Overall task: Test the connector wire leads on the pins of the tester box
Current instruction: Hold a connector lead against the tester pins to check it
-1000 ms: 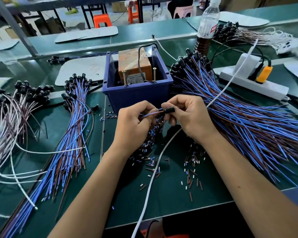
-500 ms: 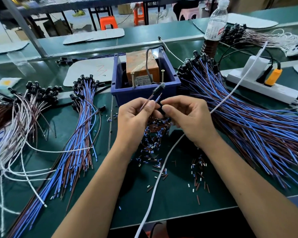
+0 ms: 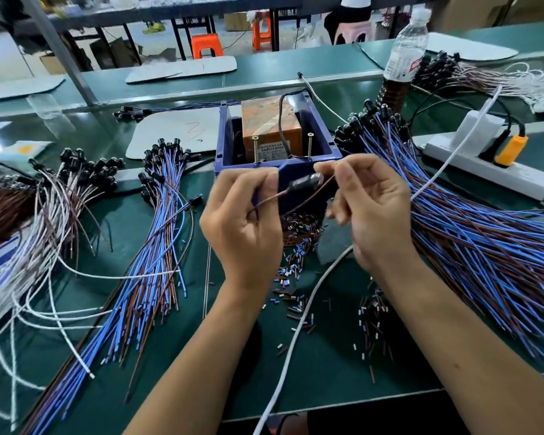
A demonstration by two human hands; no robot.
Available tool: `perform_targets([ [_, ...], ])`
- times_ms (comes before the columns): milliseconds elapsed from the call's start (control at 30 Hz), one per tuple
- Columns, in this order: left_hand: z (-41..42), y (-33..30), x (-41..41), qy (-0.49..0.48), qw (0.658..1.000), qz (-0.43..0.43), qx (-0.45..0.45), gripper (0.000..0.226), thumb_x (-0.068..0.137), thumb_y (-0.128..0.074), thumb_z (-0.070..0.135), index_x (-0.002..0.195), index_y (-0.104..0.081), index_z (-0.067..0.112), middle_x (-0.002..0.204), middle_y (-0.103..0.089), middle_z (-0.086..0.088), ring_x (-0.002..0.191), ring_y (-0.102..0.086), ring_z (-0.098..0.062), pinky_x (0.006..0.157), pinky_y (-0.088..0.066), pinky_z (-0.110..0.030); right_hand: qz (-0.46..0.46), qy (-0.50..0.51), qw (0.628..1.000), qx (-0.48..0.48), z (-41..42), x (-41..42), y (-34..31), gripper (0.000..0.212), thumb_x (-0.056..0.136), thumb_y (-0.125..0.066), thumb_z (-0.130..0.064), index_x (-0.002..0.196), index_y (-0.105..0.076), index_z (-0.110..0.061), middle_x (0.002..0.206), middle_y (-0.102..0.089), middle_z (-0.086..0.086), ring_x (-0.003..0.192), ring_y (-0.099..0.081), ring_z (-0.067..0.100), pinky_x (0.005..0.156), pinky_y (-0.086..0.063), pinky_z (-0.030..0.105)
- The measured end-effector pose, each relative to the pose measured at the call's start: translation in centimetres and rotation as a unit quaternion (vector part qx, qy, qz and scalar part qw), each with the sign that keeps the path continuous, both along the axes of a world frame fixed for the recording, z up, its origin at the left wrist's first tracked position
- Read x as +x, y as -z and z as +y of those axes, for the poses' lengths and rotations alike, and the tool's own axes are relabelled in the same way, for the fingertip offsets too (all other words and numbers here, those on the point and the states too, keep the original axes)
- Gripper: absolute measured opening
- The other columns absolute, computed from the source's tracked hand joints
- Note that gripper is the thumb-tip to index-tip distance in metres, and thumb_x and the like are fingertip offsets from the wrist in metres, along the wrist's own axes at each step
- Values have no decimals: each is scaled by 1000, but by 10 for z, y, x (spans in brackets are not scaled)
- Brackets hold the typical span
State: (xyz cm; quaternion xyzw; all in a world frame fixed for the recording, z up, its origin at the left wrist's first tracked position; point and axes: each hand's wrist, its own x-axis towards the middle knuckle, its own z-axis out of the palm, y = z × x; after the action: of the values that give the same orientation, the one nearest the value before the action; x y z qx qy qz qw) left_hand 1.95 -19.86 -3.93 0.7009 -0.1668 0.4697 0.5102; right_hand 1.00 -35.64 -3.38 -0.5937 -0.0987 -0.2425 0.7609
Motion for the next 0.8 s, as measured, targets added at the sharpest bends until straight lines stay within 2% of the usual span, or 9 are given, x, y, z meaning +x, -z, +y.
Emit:
perform_targets([
  [33,1,-1,2,-14,999,-7,-28,14,100,-68,11,88,-75,6,78,-66,-3,66,-60,-17,57,-42,-25,-7,21,1000,-12,-2,2,-3,9,104,-64,-15,95,-68,-15,94,-78,9,41,-44,15,48,-48,28],
  [100,4,-4,5,-18,997,6,-69,12,102,-64,13,93,-72,11,72,-67,2,60,-63,-22,50,-45,-34,-15,76,996,-49,-4,9,-8,8,104,-64,-18,99,-67,-12,88,-77,10,40,-45,16,44,-46,26],
  [200,8,-4,8,-24,994,42,-97,9,103,-61,12,102,-69,8,70,-70,10,62,-70,-13,57,-47,-24,-14,138,986,-95,4,20,-9,11,101,-70,-20,106,-68,-10,78,-76,6,41,-52,13,42,-44,23],
  [300,10,-3,11,-18,988,85,-127,5,102,-63,16,100,-66,20,68,-71,14,61,-71,-17,59,-49,-31,-18,199,969,-147,15,22,-3,9,99,-72,-19,104,-72,-11,77,-75,-2,56,-65,9,52,-51,24],
  [433,11,-1,16,-5,984,128,-123,6,100,-66,20,95,-68,23,67,-73,7,60,-68,-27,60,-52,-39,-51,285,934,-208,22,19,0,11,100,-69,-17,99,-78,-12,85,-75,-4,78,-71,11,67,-59,33],
  [533,12,0,17,0,985,134,-110,9,100,-66,19,93,-71,23,66,-72,7,57,-66,-24,56,-48,-32,-62,321,915,-236,24,19,-1,14,100,-65,-12,102,-79,-7,93,-75,-2,86,-70,8,73,-59,31],
  [700,12,1,18,1,990,121,-79,12,98,-65,15,92,-75,18,65,-71,7,59,-68,-11,60,-46,-16,-85,336,897,-275,26,19,-4,15,100,-64,-7,103,-79,-3,91,-74,2,82,-68,11,73,-53,20],
  [800,12,1,19,4,988,127,-85,13,98,-65,15,91,-74,20,63,-69,7,57,-65,-11,59,-45,-16,-84,337,896,-275,26,20,-6,15,101,-65,-8,104,-79,-3,91,-74,3,83,-69,12,74,-54,21],
])
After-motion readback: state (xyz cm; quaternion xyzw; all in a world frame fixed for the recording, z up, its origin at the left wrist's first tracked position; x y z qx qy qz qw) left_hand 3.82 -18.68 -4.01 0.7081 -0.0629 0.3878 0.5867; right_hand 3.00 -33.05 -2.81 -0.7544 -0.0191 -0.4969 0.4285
